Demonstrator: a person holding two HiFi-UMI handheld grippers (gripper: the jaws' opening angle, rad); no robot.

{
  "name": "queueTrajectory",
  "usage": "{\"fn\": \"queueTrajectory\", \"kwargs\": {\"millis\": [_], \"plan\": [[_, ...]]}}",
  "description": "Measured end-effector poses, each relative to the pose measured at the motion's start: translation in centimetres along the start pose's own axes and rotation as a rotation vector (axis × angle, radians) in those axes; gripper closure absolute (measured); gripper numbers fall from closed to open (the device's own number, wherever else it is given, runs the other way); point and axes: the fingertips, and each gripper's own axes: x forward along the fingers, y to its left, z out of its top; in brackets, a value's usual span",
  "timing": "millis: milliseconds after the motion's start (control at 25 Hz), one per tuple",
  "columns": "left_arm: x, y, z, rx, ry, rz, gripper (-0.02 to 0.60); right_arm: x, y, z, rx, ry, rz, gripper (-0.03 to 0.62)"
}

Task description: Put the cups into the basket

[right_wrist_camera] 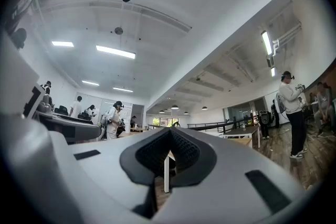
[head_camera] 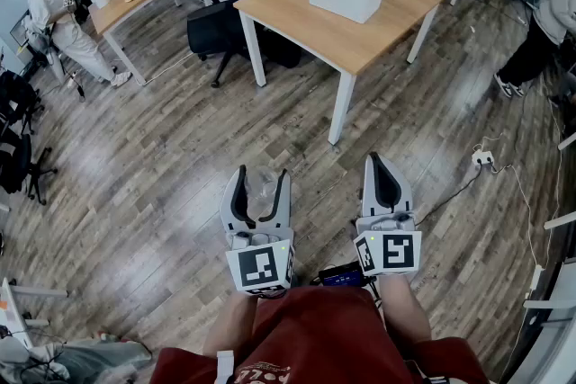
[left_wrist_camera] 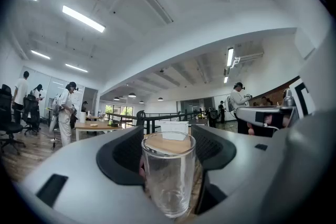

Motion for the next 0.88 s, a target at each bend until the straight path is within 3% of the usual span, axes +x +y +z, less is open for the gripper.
{"fn": "queueTrajectory", "kwargs": {"millis": [880], "plan": [[0.8,-3.6,-0.4,-0.005,0.008,-0.02,0.293,-0.9,-2.8,-1.6,0.026,0.03,0.009,0.583]]}}
